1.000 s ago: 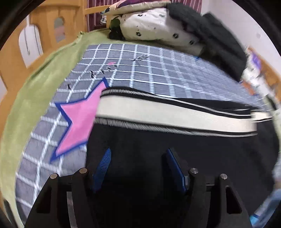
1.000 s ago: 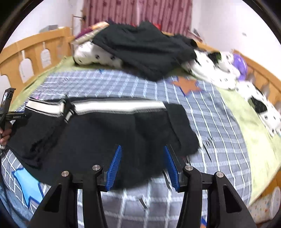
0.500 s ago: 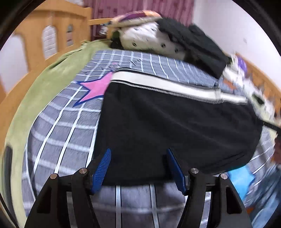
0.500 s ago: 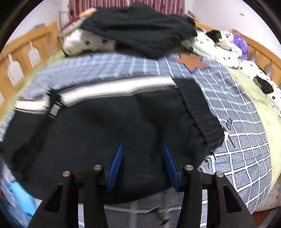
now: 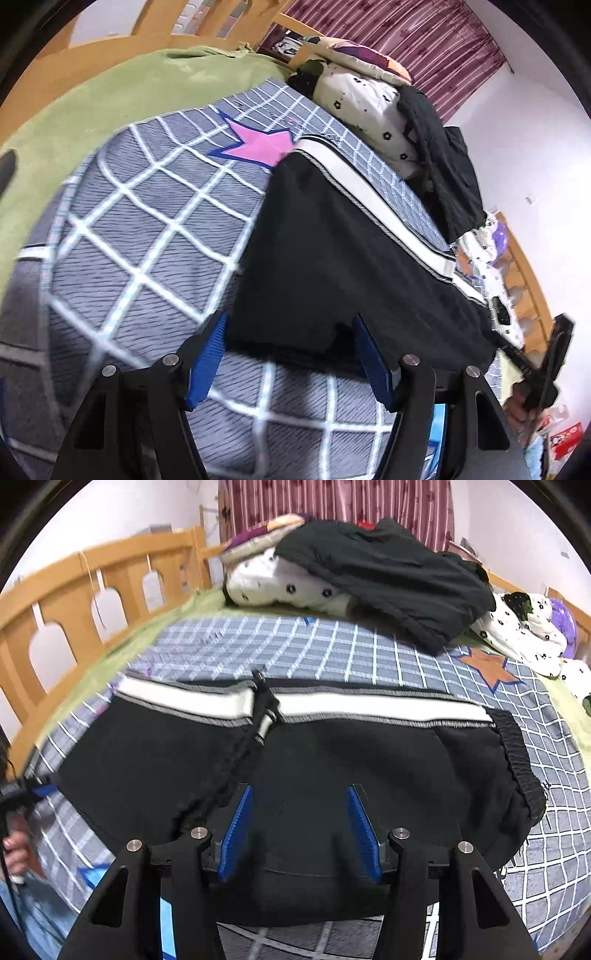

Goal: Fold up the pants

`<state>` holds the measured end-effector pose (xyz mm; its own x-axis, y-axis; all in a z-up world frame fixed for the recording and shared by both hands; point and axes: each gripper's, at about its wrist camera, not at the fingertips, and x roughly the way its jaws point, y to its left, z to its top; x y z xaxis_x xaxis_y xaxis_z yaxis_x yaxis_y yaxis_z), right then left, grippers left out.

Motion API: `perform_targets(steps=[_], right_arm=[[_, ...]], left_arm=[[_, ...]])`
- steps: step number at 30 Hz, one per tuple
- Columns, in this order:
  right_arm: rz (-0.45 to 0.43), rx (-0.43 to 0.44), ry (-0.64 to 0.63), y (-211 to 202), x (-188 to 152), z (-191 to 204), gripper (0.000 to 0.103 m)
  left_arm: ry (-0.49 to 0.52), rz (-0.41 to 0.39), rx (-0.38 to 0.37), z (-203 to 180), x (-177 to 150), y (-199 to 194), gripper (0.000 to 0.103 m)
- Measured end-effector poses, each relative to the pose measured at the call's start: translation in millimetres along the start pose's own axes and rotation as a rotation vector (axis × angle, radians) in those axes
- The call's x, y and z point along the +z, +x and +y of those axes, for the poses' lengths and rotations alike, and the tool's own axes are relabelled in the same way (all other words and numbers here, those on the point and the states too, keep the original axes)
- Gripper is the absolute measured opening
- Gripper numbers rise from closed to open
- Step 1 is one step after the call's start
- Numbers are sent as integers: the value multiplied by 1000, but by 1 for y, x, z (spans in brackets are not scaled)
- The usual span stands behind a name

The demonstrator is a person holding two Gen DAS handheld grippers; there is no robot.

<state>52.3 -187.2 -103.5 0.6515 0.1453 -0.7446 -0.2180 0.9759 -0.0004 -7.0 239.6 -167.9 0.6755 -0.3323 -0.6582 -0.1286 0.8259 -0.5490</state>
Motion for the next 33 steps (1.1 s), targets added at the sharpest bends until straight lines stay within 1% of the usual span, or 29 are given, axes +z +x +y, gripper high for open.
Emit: perform_targets(steps=[4, 5, 7, 8, 9, 10, 12, 13, 15, 17, 18, 19, 21, 22, 24, 25, 27, 29, 31, 32, 33], right_arm=[[27, -54, -63, 5, -8, -12, 52], [23, -65, -78, 5, -8, -17, 52], [0, -78, -74, 4, -6, -30, 52], [-9, -80, -59, 4, -4, -37, 52], [-23, -86, -33, 3, -4, -45, 52], [-44, -97, 12, 2, -5, -56, 52], [-61, -86, 72, 2, -9, -73, 52], [-56, -82, 82, 2, -10, -80, 52], [-47, -125, 94, 3, -13, -97, 52], [-54, -139, 120, 0, -18, -116, 52], [-50, -137, 129, -2, -22, -125, 52], [-54, -137, 140, -4, -27, -134, 52], [-59, -131, 164, -8, -35, -148, 52], [-57, -117, 179, -9, -38, -156, 51], [-55, -74, 210, -11, -44, -167, 43], [-55, -66, 212, -11, -45, -169, 42], [-63, -64, 195, -13, -45, -170, 42], [-76, -71, 178, -17, -46, -167, 42], [-84, -82, 157, -21, -46, -162, 43], [-90, -83, 154, -23, -47, -160, 44], [-96, -76, 152, -26, -47, -157, 44]], left_arm=[[-21, -21, -18, -4, 4, 17, 64], [-20, -24, -10, -5, 4, 20, 64], [-4, -27, 28, -12, 5, 23, 63], [1, -27, 50, -13, 4, 22, 58], [-6, -33, 79, -14, 3, 20, 43], [-27, -36, 88, -11, 2, 18, 32], [-66, -33, 78, -11, 6, 13, 19], [-55, -45, 91, -17, 8, 9, 17], [26, -87, 167, -42, 12, 2, 15], [161, -142, 273, -86, 14, -2, 15], [196, -152, 285, -101, 15, -3, 14], [233, -163, 266, -122, 16, -5, 14], [297, -173, 190, -166, 17, -6, 14], [336, -173, 164, -186, 15, -5, 14], [439, -167, 108, -231, 4, 3, 14], [474, -153, 76, -247, -4, 9, 14], [540, -95, 3, -277, -27, 28, 14], [568, -14, -29, -293, -55, 55, 14], [573, 58, -49, -296, -78, 80, 14], [570, 90, -54, -295, -87, 91, 14], [569, 98, -63, -294, -96, 99, 14]])
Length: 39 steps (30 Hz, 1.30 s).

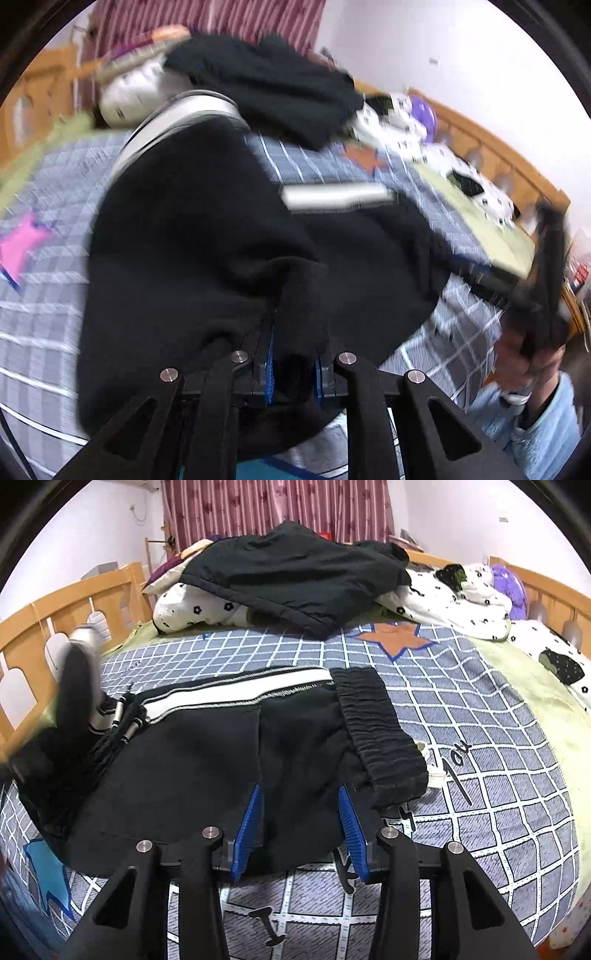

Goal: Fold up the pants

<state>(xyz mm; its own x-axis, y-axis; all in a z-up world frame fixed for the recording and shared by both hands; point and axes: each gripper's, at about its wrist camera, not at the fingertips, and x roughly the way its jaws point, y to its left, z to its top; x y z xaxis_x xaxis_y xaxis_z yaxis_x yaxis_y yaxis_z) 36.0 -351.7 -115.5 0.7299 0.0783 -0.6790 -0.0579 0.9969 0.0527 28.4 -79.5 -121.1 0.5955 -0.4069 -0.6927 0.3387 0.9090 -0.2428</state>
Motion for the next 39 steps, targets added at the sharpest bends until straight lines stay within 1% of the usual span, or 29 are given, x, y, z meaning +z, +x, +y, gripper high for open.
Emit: perform_targets(steps=[2, 4, 5, 6, 7, 8, 10, 11, 12, 13, 14, 16, 17, 18, 20, 22, 25, 26, 27, 28, 30, 32, 34, 37, 39], right_arm=[[-1, 20, 1, -3, 0, 3, 45], [-3, 41, -1, -5, 2, 8, 47], [-2, 55, 4, -5, 3, 9, 51], [4, 84, 21, -5, 4, 12, 54], [13, 124, 40, -3, 6, 15, 55], [21, 159, 56, -2, 7, 17, 55], [44, 242, 93, 2, 11, 26, 55], [49, 272, 108, 4, 13, 30, 57], [54, 306, 125, 6, 15, 35, 58], [64, 350, 144, 9, 19, 43, 59], [72, 378, 156, 12, 22, 49, 59], [112, 441, 179, 22, 29, 66, 59], [132, 458, 182, 25, 31, 72, 59], [150, 478, 184, 29, 33, 80, 59], [181, 508, 177, 37, 37, 97, 59], [214, 509, 146, 47, 41, 114, 59], [256, 507, 97, 65, 43, 139, 58], [265, 507, 87, 69, 43, 144, 47], [267, 516, 74, 72, 42, 150, 23], [266, 532, 60, 72, 43, 154, 16], [216, 533, 15, 62, 47, 161, 11], [177, 557, -22, 48, 59, 163, 10], [130, 587, -42, 28, 76, 160, 10], [65, 600, -63, 8, 98, 148, 10], [59, 623, -51, 3, 109, 138, 10]], left_arm=[[12, -34, -4, -4, -1, -6, 14], [-2, -51, -14, 0, 0, -19, 18], [-1, -61, -15, 3, 0, -27, 19], [9, -62, -25, 8, 1, -33, 28], [21, -63, -41, 8, 1, -37, 38], [31, -75, -45, 11, -2, -45, 40], [34, -125, -8, 16, -13, -61, 50], [30, -144, -29, 19, -20, -68, 51], [25, -153, -38, 21, -25, -73, 58], [14, -157, -2, 25, -31, -78, 71], [5, -170, 39, 29, -38, -82, 71], [-9, -184, 38, 38, -48, -89, 71], [-23, -179, 51, 43, -51, -89, 71], [-38, -163, 78, 50, -54, -87, 71], [-46, -139, 121, 59, -59, -82, 71], [-42, -116, 136, 66, -64, -76, 71], [-29, -124, 149, 66, -69, -77, 71], [-42, -133, 142, 67, -71, -79, 71], [-72, -144, 140, 69, -74, -81, 71], [-92, -146, 147, 70, -77, -81, 72], [-142, -144, 197, 76, -83, -78, 72], [-208, -138, 212, 85, -89, -72, 72], [-238, -119, 207, 89, -87, -65, 72], [-214, -123, 194, 79, -76, -58, 72], [-210, -116, 166, 69, -68, -51, 72]])
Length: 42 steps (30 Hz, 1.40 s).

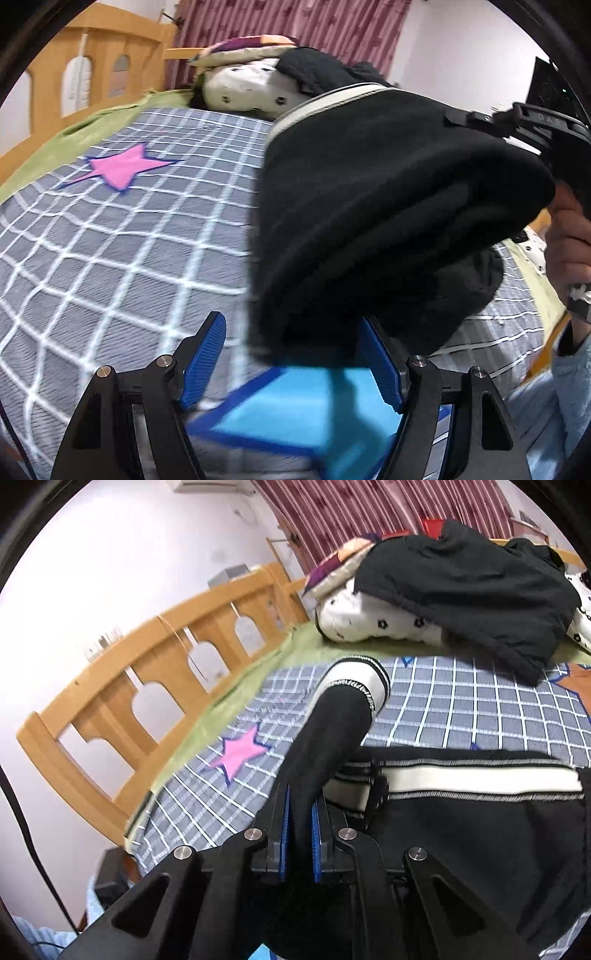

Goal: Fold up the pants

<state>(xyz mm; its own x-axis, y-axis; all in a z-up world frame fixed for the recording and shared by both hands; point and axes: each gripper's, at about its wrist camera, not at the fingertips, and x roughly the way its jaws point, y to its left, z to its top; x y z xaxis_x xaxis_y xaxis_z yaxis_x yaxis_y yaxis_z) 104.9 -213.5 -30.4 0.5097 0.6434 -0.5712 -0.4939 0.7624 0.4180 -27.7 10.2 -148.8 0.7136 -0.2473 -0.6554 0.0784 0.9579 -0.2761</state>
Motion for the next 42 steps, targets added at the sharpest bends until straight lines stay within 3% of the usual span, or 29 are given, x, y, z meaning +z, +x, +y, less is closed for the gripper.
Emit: perform_targets(steps=[7, 10, 13, 17, 21, 26, 28, 31, 34, 38, 40, 42], right_arm=[[-27, -7, 11, -22, 12, -26, 9], [-63, -13, 8, -40, 14, -40, 9], [-115, -29, 24, -61, 18, -58, 9], [-191, -65, 68, -94, 20, -93, 9], [-256, -141, 121, -132, 8, -139, 9], [-261, -247, 229, -146, -25, -201, 9], [-211, -296, 277, -137, -38, -225, 9], [-115, -338, 350, -114, -60, -259, 9], [-96, -345, 346, -109, -69, -265, 13], [-70, -449, 271, -123, -65, -247, 28], [-85, -514, 201, -136, -59, -232, 28], [-88, -491, 194, -143, -55, -228, 28]], left_arm=[[-47, 2, -29, -30, 5, 24, 72], [-31, 45, -42, -44, 6, 38, 73], [23, 56, -39, -61, 4, 47, 73], [152, 65, 29, -88, 2, 58, 74], [193, 66, -20, -100, 5, 58, 77], [352, 75, 27, -126, -8, 57, 77], [391, 86, 37, -131, -16, 58, 75], [355, 93, 8, -120, -16, 53, 75], [256, 118, -62, -101, -10, 45, 75], [176, 104, -128, -78, -2, 14, 74], [161, 110, -149, -76, 3, 8, 74], [173, 100, -178, -81, 16, 10, 74]])
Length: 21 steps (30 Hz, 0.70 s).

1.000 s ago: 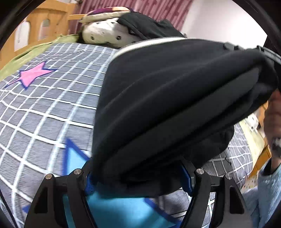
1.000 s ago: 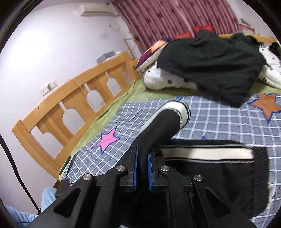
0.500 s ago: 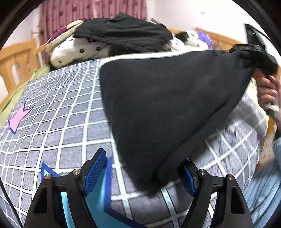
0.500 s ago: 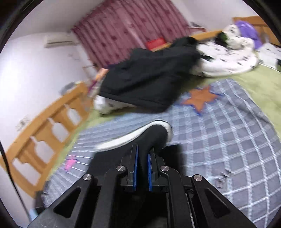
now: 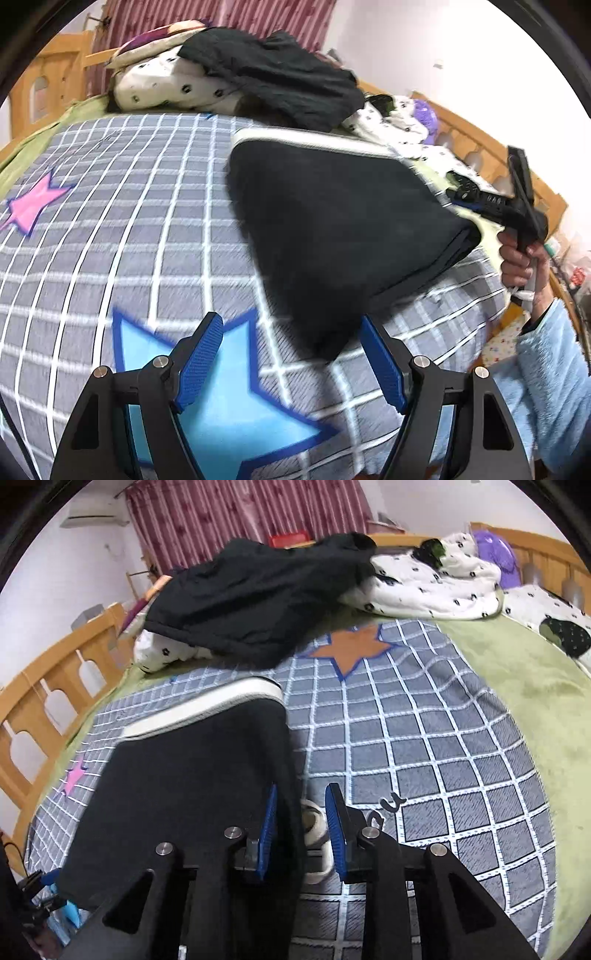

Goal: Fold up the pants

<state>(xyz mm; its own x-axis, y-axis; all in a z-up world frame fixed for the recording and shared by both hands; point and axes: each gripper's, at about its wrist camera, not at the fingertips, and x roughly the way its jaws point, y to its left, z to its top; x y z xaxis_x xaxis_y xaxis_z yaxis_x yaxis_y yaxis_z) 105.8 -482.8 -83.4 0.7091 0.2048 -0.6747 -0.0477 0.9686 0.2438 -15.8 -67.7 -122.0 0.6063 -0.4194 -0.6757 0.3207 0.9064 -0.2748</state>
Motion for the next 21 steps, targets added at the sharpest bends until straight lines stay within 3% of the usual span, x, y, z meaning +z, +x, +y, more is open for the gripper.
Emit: perform_targets(steps=[2, 5, 9, 11, 14, 17, 19, 21], right_arm=[[25, 34, -13, -3, -1, 5, 28], [98, -32, -98, 9, -15, 13, 28], [198, -96, -97, 29, -43, 3, 26], [196, -100, -127, 23, -39, 5, 27], [166, -72, -96, 11, -21, 1, 29], [152, -44, -95, 13, 2, 4, 40], [159, -25, -118, 23, 15, 7, 49], [197, 3, -132, 42, 26, 11, 53]], left_arm=[[17, -29, -13, -8, 13, 1, 72], [5, -65, -68, -15, 26, -2, 72], [10, 94, 35, -19, 22, 45, 70], [-49, 210, 11, -7, 9, 73, 70], [-83, 193, -41, 1, 10, 71, 68], [-100, 102, -44, 10, 33, 59, 66], [-133, 131, -11, 22, 57, 73, 66], [-178, 151, -34, 34, 75, 89, 66]])
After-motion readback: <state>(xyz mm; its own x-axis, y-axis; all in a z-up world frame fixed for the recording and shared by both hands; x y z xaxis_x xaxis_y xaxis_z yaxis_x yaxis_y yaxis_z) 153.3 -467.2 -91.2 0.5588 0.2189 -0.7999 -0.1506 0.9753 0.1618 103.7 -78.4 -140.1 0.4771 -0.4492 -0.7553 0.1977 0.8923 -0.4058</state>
